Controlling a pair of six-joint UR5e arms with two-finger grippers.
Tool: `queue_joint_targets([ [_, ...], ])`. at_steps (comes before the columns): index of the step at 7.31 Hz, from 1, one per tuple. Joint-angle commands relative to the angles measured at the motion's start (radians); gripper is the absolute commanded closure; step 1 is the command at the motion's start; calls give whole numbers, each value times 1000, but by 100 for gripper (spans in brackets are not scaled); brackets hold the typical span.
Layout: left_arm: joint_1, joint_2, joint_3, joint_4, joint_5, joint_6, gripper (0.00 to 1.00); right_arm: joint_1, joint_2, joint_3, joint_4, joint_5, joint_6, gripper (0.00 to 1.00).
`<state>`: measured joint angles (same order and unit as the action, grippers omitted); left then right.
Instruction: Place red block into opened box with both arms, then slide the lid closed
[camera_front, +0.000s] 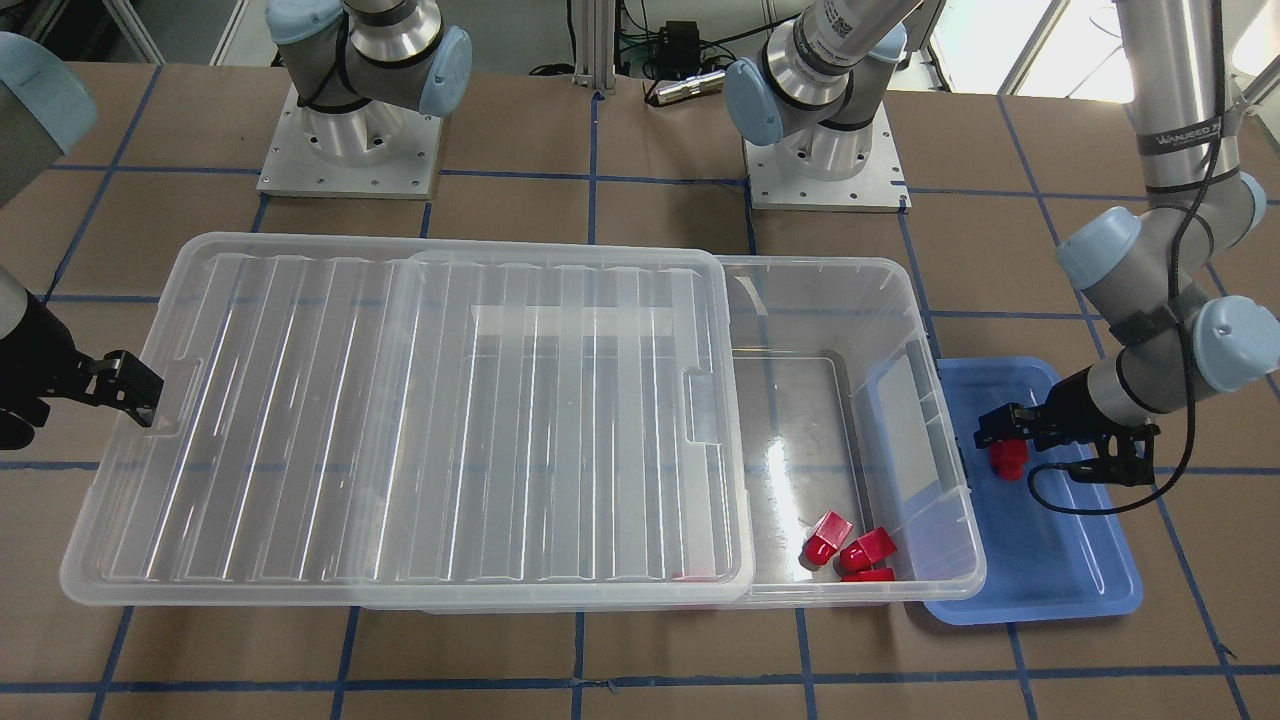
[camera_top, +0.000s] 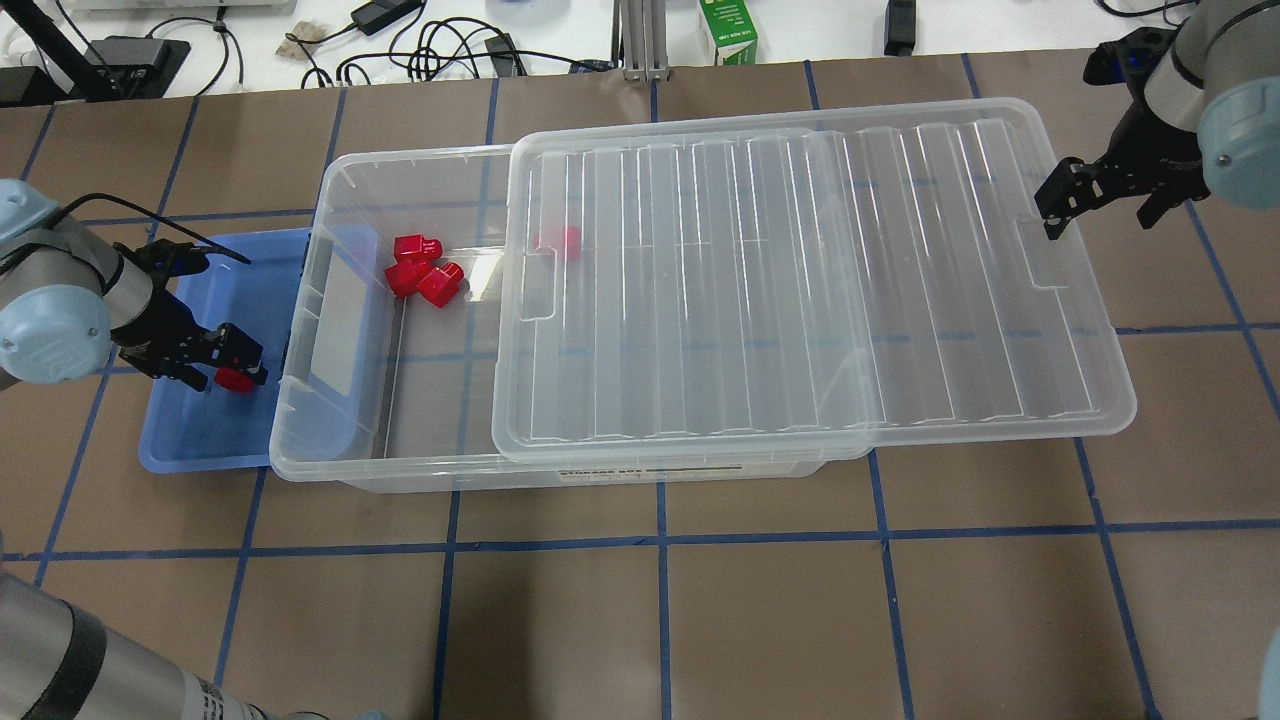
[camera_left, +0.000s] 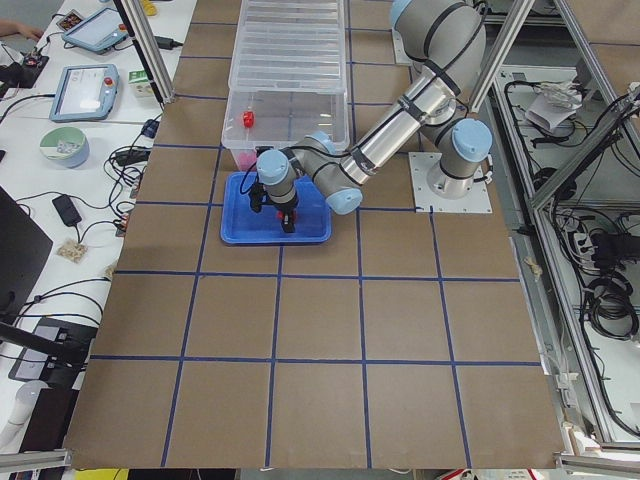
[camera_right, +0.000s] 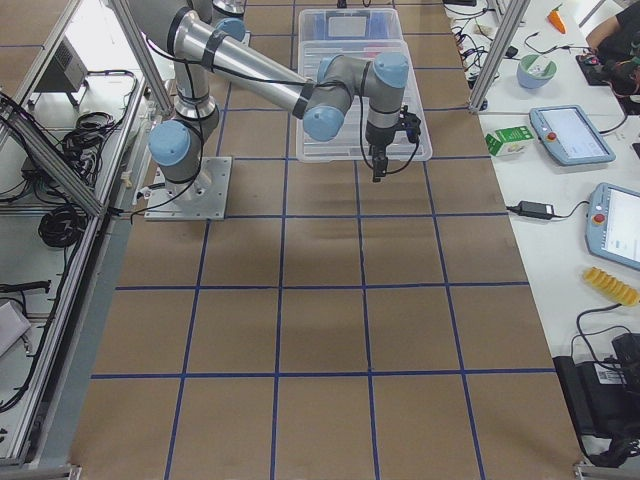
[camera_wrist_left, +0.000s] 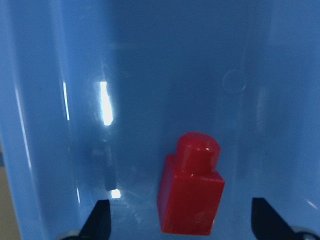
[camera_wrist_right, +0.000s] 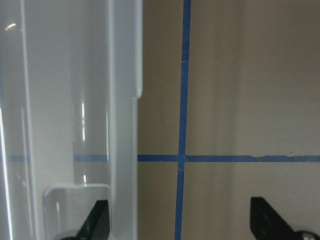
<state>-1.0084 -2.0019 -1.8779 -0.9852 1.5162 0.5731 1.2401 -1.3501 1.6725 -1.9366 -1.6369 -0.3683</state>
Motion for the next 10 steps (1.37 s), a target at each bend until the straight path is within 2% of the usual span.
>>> queue_joint_targets([
  [1, -10, 12, -14, 20, 1, 13, 79, 10, -61, -84, 132, 46, 21, 0],
  [3, -13, 18, -10, 25, -1, 14, 82, 48, -106, -271, 385, 49, 63, 0],
  [4, -12, 26, 5, 28, -1, 19, 82, 85, -107, -325, 454, 51, 87, 0],
  [5, -13, 44, 79, -27, 2, 19, 82, 161, -107, -327, 462, 52, 200, 0],
  [7, -25, 135, 240, -326, -36, 7, 82, 391, -106, -301, 434, 40, 435, 0],
  [8, -56, 187, 287, -448, -43, -18, 82, 428, -110, -271, 368, 31, 506, 0],
  [10, -210, 274, 287, -469, -56, -189, 82, 430, -121, -249, 357, 48, 487, 0],
])
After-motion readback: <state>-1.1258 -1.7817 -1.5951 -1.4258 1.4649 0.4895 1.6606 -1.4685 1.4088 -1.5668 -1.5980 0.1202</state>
